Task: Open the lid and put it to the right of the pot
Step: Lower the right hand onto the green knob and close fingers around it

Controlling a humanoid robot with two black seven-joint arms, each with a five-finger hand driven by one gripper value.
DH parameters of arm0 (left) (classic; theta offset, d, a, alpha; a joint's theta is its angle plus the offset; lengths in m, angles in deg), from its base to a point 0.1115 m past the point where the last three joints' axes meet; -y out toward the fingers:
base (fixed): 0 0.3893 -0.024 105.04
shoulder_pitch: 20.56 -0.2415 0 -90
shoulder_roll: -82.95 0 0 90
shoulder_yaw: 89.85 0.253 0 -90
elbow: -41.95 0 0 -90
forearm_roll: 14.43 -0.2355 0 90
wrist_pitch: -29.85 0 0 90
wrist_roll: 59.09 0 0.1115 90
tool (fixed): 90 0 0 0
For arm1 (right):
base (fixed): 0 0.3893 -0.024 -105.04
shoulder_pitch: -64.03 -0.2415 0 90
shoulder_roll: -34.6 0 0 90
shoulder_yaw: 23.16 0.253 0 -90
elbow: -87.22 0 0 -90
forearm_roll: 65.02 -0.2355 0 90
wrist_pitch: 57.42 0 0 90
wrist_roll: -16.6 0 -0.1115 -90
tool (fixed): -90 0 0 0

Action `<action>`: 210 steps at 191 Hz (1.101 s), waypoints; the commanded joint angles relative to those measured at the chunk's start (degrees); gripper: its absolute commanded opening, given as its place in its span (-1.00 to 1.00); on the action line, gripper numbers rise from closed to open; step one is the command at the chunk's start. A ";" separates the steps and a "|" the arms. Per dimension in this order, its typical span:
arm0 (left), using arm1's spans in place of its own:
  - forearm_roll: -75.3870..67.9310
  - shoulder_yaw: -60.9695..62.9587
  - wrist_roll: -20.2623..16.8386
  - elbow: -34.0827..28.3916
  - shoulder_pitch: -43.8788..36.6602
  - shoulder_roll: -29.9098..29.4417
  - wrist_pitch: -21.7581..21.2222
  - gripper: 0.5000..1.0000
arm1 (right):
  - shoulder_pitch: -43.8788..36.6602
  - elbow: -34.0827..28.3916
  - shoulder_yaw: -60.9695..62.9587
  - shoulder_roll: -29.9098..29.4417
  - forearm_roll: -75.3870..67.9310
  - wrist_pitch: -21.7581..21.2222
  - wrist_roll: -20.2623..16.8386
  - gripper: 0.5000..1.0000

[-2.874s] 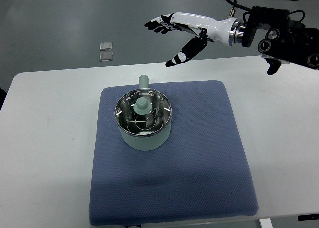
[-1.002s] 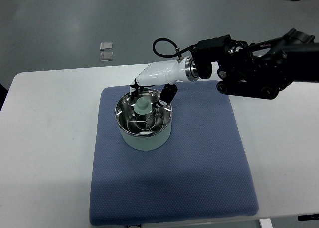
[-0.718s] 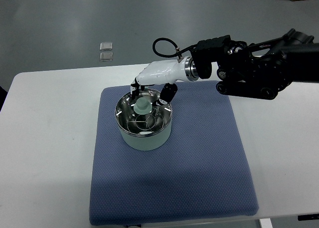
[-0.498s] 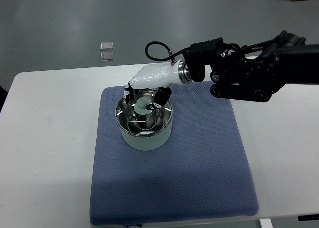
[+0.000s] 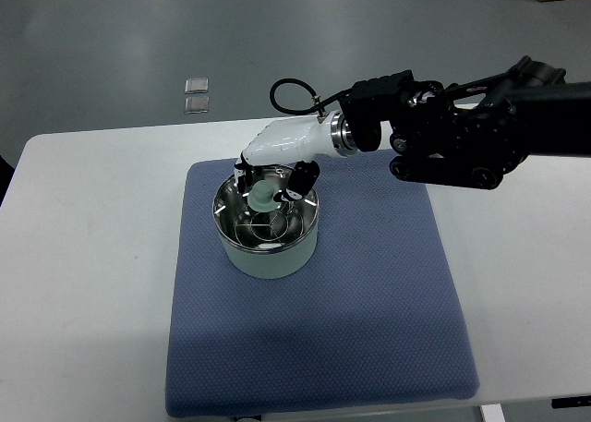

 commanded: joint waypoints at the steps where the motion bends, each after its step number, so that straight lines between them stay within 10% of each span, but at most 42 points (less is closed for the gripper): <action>1: 0.00 0.00 -0.01 0.00 0.00 0.00 0.00 1.00 | -0.08 -0.01 0.00 0.00 0.04 -0.01 -0.15 -0.23; 143: 0.00 0.00 -0.01 0.00 0.00 0.00 0.00 1.00 | 0.27 0.08 0.00 -0.26 0.22 -0.36 -1.03 -0.37; 210: 0.00 0.00 -0.01 0.00 0.00 0.00 0.00 1.00 | 0.27 0.17 -0.17 -0.26 0.39 -0.45 -1.03 -0.83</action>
